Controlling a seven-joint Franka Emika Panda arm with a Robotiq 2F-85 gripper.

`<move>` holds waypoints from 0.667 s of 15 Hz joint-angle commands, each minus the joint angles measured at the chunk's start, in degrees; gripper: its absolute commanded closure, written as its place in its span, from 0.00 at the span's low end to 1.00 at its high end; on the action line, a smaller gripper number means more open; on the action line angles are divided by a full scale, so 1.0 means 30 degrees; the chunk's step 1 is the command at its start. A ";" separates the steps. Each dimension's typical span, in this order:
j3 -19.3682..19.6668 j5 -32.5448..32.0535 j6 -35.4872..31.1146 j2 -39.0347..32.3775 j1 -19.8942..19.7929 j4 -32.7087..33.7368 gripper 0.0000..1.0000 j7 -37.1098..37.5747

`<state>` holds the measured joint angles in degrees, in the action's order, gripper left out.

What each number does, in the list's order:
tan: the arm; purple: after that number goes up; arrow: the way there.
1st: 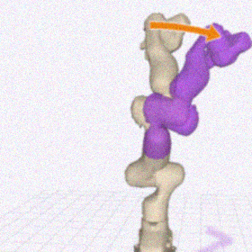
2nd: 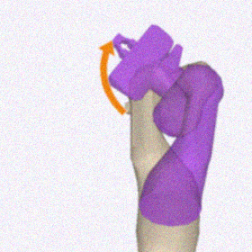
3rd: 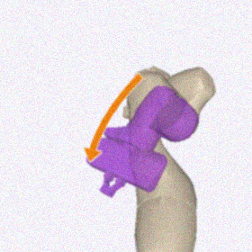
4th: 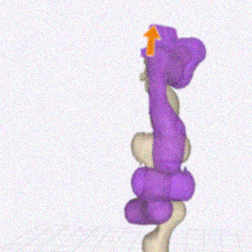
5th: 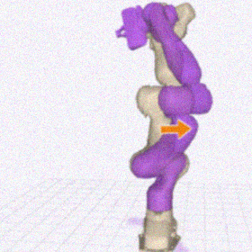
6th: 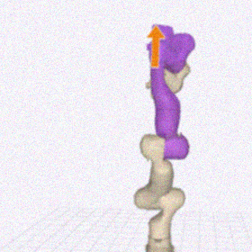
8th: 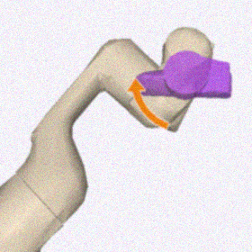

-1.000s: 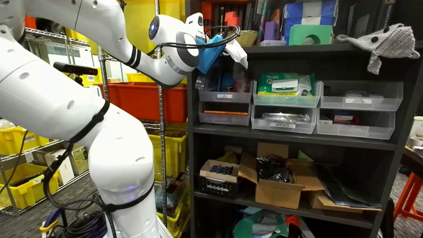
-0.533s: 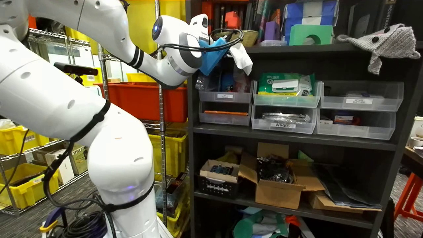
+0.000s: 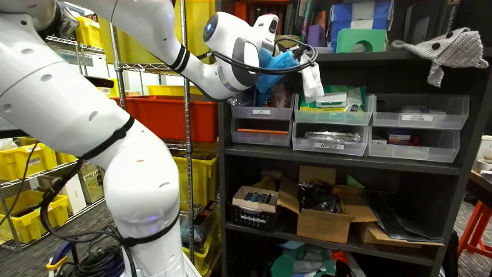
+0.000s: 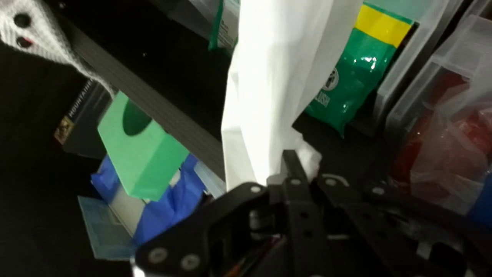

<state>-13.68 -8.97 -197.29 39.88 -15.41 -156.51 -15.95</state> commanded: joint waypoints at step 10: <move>0.9638 -0.0231 0.6010 0.0514 0.8118 0.1994 0.99 -0.0321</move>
<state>13.06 -9.92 -183.72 39.46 6.47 -152.12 -16.30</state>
